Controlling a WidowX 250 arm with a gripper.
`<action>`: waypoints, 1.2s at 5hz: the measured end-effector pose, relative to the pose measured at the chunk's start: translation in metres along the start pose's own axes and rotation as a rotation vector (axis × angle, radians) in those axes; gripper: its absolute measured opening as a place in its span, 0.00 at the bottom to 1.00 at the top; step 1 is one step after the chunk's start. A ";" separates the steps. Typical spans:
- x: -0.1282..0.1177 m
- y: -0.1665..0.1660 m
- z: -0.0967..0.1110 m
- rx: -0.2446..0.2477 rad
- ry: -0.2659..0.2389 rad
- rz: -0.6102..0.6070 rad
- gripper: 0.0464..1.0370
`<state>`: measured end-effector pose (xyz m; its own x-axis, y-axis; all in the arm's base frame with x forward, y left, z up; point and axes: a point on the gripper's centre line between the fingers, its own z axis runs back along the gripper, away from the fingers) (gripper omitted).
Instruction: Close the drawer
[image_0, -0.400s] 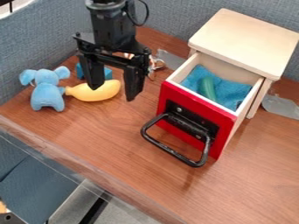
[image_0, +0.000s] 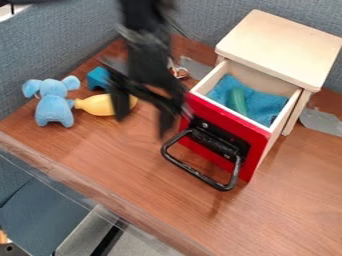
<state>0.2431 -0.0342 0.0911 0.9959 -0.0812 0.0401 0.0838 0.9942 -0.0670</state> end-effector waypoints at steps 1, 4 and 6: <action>0.000 -0.022 -0.015 0.050 -0.036 -0.069 0.96; 0.043 -0.020 -0.054 0.017 -0.065 0.041 0.96; 0.069 -0.009 -0.061 0.008 -0.064 0.068 0.96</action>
<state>0.3136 -0.0527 0.0338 0.9950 -0.0090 0.0993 0.0154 0.9978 -0.0643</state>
